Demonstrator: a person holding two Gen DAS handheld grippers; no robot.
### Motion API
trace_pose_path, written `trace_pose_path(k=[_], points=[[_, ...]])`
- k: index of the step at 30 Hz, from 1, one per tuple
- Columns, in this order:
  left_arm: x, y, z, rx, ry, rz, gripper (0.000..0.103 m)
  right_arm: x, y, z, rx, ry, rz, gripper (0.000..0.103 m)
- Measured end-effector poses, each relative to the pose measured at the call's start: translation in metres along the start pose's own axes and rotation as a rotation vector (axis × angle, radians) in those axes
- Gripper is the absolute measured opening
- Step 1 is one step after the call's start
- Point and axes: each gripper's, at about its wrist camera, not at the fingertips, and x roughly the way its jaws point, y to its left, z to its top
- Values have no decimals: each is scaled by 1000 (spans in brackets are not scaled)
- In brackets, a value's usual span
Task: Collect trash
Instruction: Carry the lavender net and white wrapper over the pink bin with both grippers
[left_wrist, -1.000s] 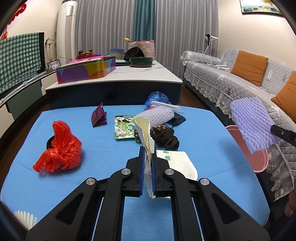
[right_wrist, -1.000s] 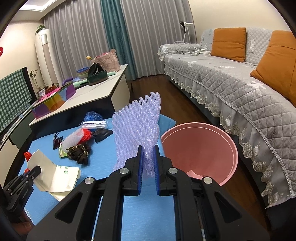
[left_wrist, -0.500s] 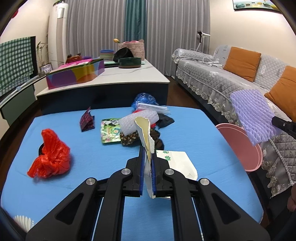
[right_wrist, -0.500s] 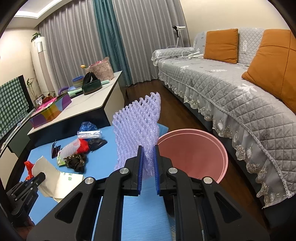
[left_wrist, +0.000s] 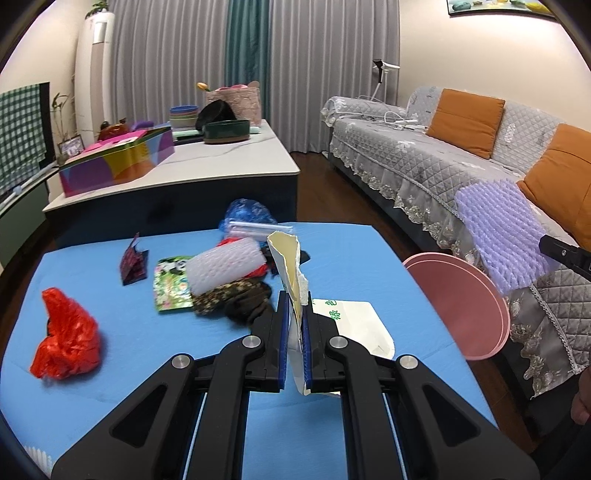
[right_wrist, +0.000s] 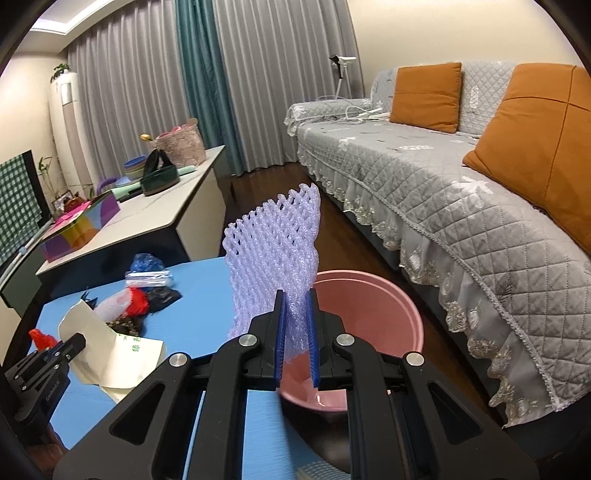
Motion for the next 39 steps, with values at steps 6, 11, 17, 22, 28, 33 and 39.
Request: trace_pose_path(k=[6, 11, 17, 22, 28, 33, 39], points=[[13, -16, 7, 22, 3, -27, 6, 11, -22, 9, 29, 7, -43, 11], [25, -31, 13, 45, 8, -46, 6, 19, -36, 13, 55, 13, -65, 11], [39, -51, 25, 78, 7, -77, 6, 28, -46, 14, 69, 27, -77, 11], [50, -72, 37, 98, 0, -112, 6, 33, -50, 16, 72, 30, -93, 11], [67, -103, 47, 139, -2, -162, 6, 42, -62, 17, 92, 41, -130, 11], [88, -133, 52, 180, 10, -197, 6, 50, -69, 16, 92, 55, -156, 11], [111, -160, 47, 221, 46, -236, 6, 65, -82, 13, 123, 86, -174, 11]])
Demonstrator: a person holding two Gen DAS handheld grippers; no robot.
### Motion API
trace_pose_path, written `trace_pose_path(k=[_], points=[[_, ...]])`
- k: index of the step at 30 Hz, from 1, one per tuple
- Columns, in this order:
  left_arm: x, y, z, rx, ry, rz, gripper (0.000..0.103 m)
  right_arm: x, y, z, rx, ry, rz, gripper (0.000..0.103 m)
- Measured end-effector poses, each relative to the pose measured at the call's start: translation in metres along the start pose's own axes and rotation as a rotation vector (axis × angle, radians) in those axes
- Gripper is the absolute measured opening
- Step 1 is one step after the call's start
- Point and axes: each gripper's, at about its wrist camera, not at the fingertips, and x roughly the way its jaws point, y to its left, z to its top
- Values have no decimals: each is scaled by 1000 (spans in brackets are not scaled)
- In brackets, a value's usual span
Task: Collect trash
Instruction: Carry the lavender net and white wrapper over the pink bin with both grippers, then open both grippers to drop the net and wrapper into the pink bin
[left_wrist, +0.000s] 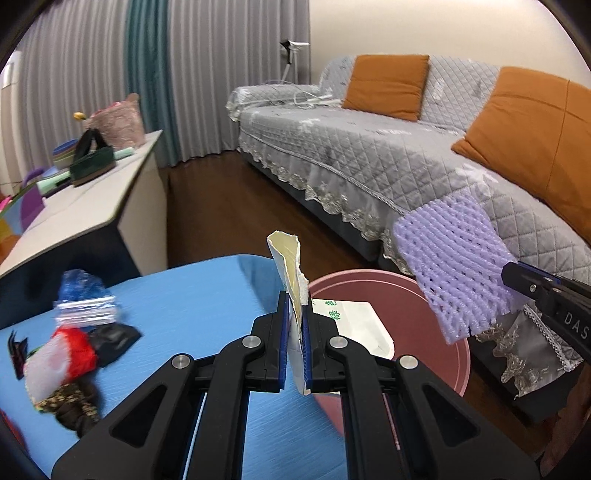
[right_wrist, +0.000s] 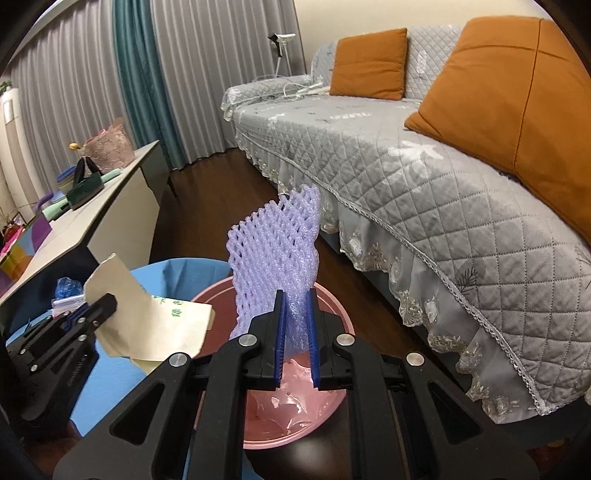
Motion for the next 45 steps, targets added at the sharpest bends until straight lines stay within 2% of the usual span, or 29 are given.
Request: trace_pose_path(k=[14, 16, 17, 18, 19, 20, 29, 41, 45], points=[[31, -15, 0, 35, 64, -39, 7, 12, -2, -1, 16, 24, -17, 13], [36, -17, 1, 41, 88, -66, 15, 13, -4, -1, 19, 27, -31, 17], [36, -18, 0, 45, 91, -63, 20, 15, -5, -1, 23, 34, -35, 26], [35, -17, 0, 48, 91, -51, 35, 16, -6, -1, 31, 43, -40, 40], [32, -14, -1, 42, 87, -45, 40, 16, -8, -2, 43, 43, -48, 45], [30, -12, -2, 37, 88, -42, 40, 16, -9, -2, 49, 44, -57, 48], [-12, 20, -9, -11, 62, -8, 40, 5, -2, 0, 61, 15, -41, 48], [-92, 52, -22, -27, -9, 12, 38, -30, 45, -9, 0, -38, 79, 48], [-116, 70, -27, -53, -24, 29, 31, -42, 61, -14, -37, -56, 116, 44]])
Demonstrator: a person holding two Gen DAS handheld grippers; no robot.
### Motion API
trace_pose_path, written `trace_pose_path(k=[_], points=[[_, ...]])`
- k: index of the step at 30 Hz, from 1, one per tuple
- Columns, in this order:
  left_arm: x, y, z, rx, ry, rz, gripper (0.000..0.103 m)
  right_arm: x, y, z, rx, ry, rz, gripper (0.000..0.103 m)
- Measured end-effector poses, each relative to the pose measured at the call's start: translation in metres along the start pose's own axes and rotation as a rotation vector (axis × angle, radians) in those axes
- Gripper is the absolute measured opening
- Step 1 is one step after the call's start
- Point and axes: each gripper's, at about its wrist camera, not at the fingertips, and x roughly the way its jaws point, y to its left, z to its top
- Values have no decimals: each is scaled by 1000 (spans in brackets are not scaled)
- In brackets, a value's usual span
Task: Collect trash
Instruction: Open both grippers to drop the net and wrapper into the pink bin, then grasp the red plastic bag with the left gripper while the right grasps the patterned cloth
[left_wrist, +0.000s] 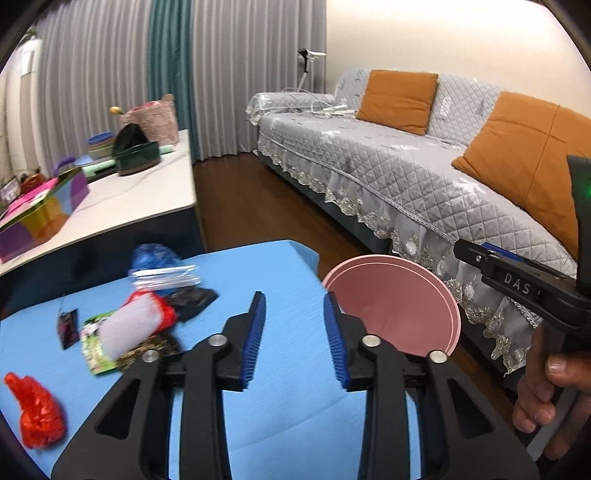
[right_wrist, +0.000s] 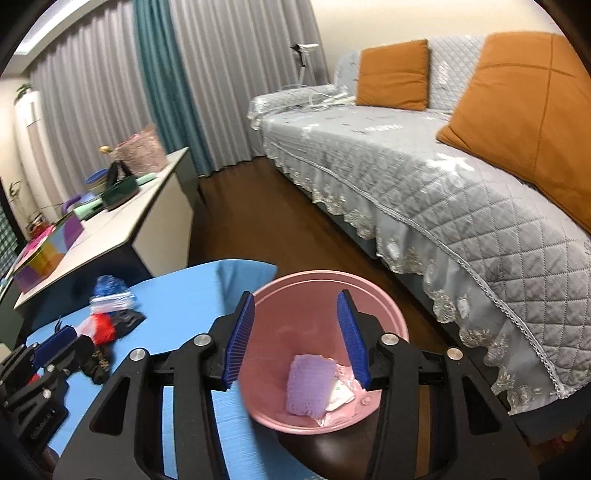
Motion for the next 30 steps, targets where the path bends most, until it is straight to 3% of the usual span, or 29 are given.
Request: trace_pose_path(k=[6, 19, 25, 28, 29, 30], points=[[-32, 28, -9, -25, -22, 21, 26, -11, 20, -7, -36, -9, 52, 29], [-53, 89, -65, -140, -15, 167, 26, -18, 58, -18, -84, -11, 136, 24], [-61, 139, -76, -222, -32, 286, 26, -6, 87, -27, -102, 25, 205, 20], [-67, 166, -80, -256, -42, 396, 27, -1, 105, -31, -103, 36, 260, 20], [-70, 179, -83, -280, -43, 458, 28, 0, 111, -32, -106, 37, 279, 20], [-72, 187, -85, -299, -43, 506, 42, 2, 118, -34, -109, 37, 295, 20]])
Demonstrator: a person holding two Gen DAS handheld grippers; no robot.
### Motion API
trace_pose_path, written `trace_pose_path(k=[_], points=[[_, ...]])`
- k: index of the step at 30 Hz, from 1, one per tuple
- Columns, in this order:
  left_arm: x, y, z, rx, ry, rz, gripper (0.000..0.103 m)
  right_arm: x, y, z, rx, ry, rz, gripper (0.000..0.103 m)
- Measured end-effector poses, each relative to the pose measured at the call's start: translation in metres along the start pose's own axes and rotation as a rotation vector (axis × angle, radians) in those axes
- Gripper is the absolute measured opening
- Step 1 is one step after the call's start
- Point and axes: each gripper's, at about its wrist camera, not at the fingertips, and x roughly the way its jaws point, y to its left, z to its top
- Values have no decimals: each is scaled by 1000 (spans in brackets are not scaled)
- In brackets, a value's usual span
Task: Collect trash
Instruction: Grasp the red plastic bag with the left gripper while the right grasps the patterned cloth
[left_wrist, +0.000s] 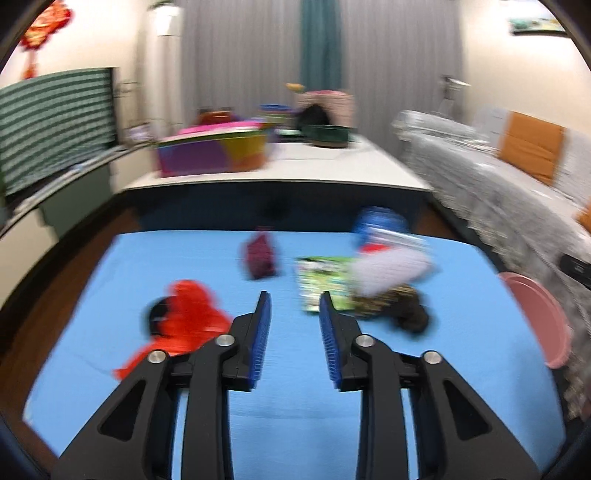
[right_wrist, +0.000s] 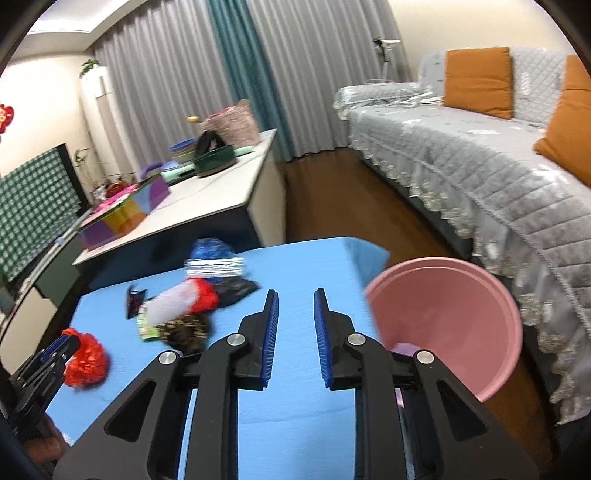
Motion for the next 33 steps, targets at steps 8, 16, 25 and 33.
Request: trace_pose_path(k=[8, 16, 25, 33], points=[[34, 39, 2, -103, 39, 140, 59, 37, 47, -8, -30, 19, 149, 21], [52, 41, -5, -109, 74, 170, 59, 82, 76, -6, -20, 60, 242, 22], [69, 46, -11, -126, 132, 201, 59, 127, 98, -28, -68, 216, 254, 50], [74, 48, -12, -134, 162, 187, 39, 143, 105, -46, -147, 326, 219, 40]])
